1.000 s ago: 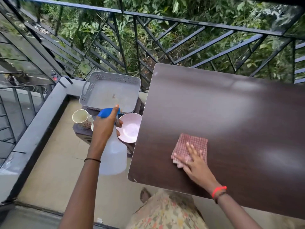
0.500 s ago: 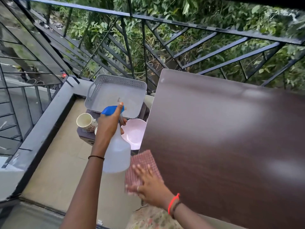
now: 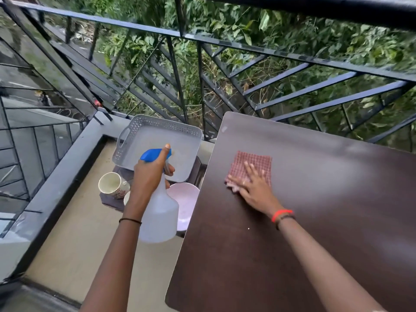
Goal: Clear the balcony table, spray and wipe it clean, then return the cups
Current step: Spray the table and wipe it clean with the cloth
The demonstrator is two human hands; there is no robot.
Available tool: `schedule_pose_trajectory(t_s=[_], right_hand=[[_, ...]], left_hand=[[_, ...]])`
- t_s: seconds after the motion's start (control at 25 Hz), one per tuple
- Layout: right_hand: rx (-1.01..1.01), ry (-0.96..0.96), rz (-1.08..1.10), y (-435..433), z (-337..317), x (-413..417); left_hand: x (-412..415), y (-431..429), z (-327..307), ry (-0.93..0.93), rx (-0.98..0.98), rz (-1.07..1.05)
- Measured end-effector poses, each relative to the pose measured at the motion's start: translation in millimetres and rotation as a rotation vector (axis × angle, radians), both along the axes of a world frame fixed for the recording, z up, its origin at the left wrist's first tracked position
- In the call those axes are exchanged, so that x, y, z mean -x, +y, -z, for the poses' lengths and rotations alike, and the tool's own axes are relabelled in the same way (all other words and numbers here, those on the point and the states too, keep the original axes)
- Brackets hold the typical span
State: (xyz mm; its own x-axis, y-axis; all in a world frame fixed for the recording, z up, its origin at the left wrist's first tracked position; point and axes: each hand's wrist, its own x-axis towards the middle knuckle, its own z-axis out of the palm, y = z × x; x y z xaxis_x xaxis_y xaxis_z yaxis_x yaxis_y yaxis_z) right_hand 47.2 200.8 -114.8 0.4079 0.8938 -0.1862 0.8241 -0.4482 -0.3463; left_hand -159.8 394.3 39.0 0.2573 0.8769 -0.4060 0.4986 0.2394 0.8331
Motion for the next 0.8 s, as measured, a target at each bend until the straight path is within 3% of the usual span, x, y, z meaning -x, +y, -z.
schedule_pose_trajectory(t_s=[0.2,0.36,0.56,0.8], right_hand=[[0.042,-0.012,-0.078,100,-1,7],[0.022,0.044,-0.333,60,8,13],[-0.015,0.026,-0.113,34,10,-65],[0.000,0.013,0.018,146,4,-105]], left_hand=[[-27,9,3,-0.052,-0.005,0.025],[-41,16,11,-0.077,0.011,0.038],[-51,30,18,-0.051,0.036,0.060],[-49,34,23,-0.036,0.031,0.027]])
